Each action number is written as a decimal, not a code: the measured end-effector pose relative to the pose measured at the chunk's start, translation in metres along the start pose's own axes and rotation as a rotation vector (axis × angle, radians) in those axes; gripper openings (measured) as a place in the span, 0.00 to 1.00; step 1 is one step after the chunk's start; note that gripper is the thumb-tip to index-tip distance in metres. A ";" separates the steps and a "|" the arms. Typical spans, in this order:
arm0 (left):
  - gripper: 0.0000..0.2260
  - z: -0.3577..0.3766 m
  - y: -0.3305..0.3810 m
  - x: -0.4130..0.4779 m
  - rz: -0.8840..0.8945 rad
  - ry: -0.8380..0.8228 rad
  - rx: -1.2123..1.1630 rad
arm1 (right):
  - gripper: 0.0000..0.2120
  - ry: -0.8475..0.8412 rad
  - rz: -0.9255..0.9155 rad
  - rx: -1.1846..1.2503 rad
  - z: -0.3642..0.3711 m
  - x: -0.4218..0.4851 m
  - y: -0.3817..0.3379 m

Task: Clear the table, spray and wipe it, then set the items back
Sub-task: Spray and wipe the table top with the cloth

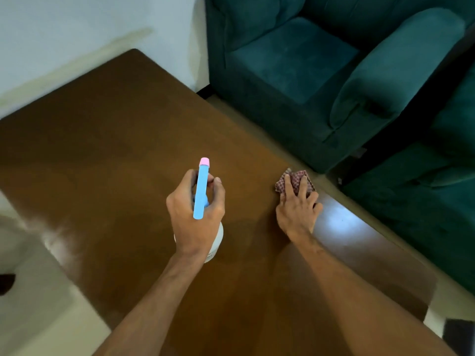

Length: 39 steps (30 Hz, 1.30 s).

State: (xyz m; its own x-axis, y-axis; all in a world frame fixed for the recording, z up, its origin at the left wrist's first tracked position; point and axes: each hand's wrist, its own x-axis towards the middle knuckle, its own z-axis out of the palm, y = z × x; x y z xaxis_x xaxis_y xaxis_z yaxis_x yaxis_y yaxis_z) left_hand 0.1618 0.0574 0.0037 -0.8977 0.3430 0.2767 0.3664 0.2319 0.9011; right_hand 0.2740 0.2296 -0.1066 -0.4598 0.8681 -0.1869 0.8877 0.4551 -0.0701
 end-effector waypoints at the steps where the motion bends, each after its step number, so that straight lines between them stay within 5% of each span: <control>1: 0.06 -0.012 -0.002 -0.004 -0.009 0.016 0.007 | 0.27 -0.011 -0.014 0.002 0.001 -0.010 -0.010; 14: 0.05 -0.206 -0.039 -0.076 -0.126 0.298 0.179 | 0.32 -0.180 -0.727 0.029 0.050 -0.252 -0.186; 25: 0.04 -0.217 -0.027 -0.122 -0.114 0.273 0.140 | 0.28 -0.262 -1.360 -0.274 0.038 -0.227 -0.080; 28: 0.04 -0.187 -0.020 -0.136 -0.109 0.222 0.141 | 0.25 -0.167 -1.235 -0.238 0.024 -0.187 -0.027; 39: 0.04 -0.061 0.035 -0.164 -0.021 0.041 0.051 | 0.25 -0.013 -0.217 -0.123 -0.004 -0.078 0.123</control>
State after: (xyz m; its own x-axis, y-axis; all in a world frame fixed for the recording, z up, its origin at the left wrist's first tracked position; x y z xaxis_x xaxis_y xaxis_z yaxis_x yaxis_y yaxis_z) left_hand 0.3073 -0.0462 0.0096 -0.9141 0.3004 0.2723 0.3585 0.2853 0.8889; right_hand 0.4188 0.2188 -0.0966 -0.6386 0.7449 -0.1930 0.7580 0.6522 0.0092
